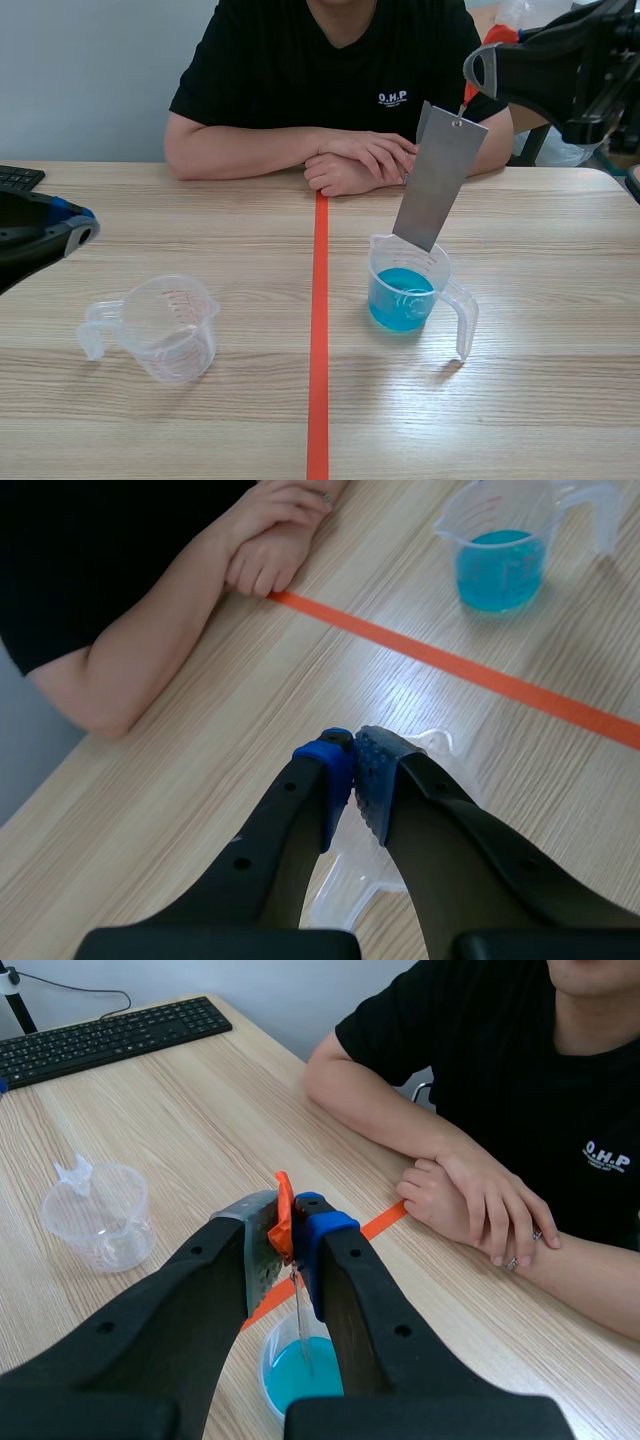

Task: Do the redox reaction experiment.
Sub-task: 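Raise the plate and point at it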

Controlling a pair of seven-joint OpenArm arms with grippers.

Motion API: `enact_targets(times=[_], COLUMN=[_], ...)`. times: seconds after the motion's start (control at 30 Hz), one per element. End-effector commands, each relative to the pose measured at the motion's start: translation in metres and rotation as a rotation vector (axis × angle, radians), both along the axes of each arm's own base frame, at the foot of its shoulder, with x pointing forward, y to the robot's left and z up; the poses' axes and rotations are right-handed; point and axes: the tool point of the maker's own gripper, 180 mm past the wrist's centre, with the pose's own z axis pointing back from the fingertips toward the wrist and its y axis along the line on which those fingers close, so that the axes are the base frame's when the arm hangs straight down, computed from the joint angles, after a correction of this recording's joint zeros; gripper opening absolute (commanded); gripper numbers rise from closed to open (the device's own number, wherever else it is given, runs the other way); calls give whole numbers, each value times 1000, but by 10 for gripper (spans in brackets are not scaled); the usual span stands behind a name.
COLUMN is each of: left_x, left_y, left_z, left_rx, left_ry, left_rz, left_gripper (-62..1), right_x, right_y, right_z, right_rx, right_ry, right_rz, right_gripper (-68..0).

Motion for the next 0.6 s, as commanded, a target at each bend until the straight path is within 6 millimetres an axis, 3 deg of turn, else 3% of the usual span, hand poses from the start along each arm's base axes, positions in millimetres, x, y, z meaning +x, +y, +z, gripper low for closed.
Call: enact_targets(times=[0.0, 0.33, 0.57], left_x=[6, 23, 45], left_y=[-9, -62, -85], left_z=[11, 0, -13], left_rx=[-33, -40, -59], left_ry=[-46, -117, -132], left_rz=[-12, -86, -90], left_gripper=[-560, -560, -560], right_x=[1, 1, 1], right_y=[-1, -1, -1], right_z=[11, 11, 11], right_rx=[11, 11, 11], right_ry=[-33, -33, -33], right_rz=[2, 2, 2], right_gripper=[-662, -662, -662])
